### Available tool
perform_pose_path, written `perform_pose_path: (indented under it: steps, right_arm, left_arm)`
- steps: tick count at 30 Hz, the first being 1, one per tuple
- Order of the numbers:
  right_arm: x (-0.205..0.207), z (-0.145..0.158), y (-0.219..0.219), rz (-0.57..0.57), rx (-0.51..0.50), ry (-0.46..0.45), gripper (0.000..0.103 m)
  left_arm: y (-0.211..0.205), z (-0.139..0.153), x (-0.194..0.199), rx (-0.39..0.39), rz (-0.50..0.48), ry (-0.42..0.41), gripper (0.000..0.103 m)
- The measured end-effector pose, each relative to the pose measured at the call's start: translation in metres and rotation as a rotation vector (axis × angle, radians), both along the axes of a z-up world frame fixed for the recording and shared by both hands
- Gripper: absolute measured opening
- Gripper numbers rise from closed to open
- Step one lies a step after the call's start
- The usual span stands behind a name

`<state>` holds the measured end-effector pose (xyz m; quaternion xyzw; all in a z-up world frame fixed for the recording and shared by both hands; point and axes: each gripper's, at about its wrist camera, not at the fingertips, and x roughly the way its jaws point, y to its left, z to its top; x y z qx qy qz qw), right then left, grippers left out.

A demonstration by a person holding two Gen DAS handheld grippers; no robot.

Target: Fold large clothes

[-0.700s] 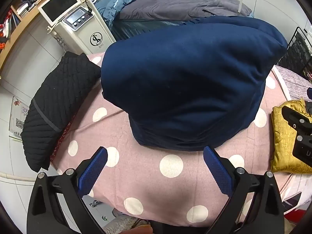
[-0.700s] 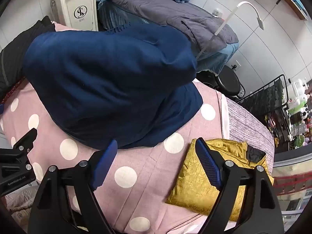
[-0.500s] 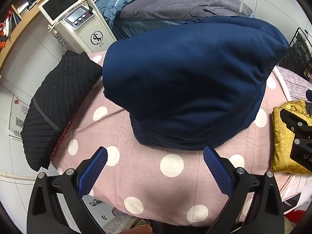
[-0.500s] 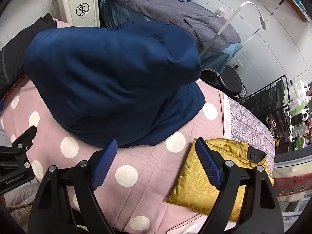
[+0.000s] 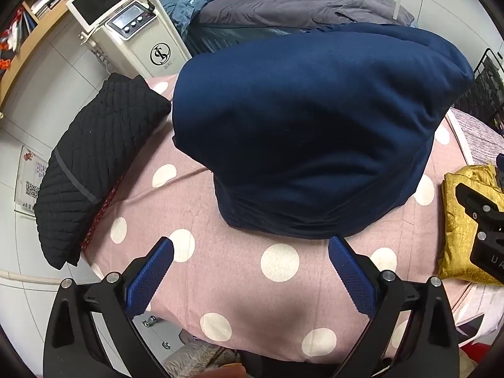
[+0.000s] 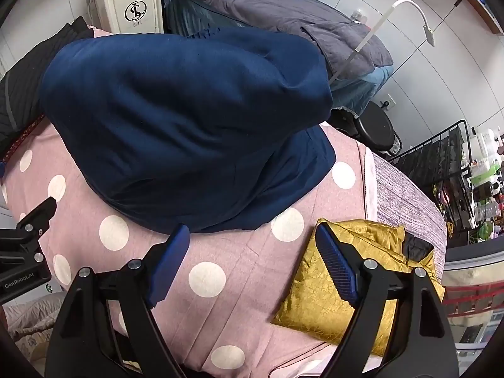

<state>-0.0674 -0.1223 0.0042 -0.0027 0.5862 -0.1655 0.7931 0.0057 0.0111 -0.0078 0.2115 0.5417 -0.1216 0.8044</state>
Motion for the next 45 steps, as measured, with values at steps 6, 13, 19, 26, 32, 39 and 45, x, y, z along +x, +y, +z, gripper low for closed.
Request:
perform_pose_path:
  steps: [6, 13, 19, 26, 32, 39, 45]
  right_arm:
    - [-0.0012, 0.0015, -0.0005, -0.003, -0.002, -0.003, 0.082]
    - [-0.0023, 0.0024, -0.0007, -0.004, -0.001, 0.001, 0.082]
    - [-0.0031, 0.0023, 0.0, -0.009, -0.001, 0.001, 0.082]
    - [-0.0042, 0.0014, -0.0004, -0.011, 0.001, -0.003, 0.082]
    - [-0.0047, 0.0002, -0.0008, -0.013, 0.002, -0.001, 0.082]
    - [-0.0045, 0.0002, -0.001, -0.013, 0.002, 0.001, 0.082]
    - [-0.0067, -0.0037, -0.0007, -0.011, 0.003, 0.006, 0.082]
  left_arm:
    - [0.0001, 0.0055, 0.0, -0.003, -0.001, -0.001, 0.097]
    - [0.0021, 0.006, 0.0, -0.004, -0.001, 0.006, 0.097]
    - [0.0015, 0.004, -0.0015, -0.006, 0.004, 0.007, 0.097]
    - [0.0014, 0.003, -0.0025, -0.009, 0.004, 0.009, 0.097]
    - [-0.001, 0.0025, -0.0023, -0.006, 0.002, 0.01, 0.097]
    - [-0.003, 0.0014, -0.0032, -0.007, 0.005, 0.013, 0.097]
    - [-0.0016, 0.0007, -0.0025, -0.008, 0.005, 0.021, 0.097]
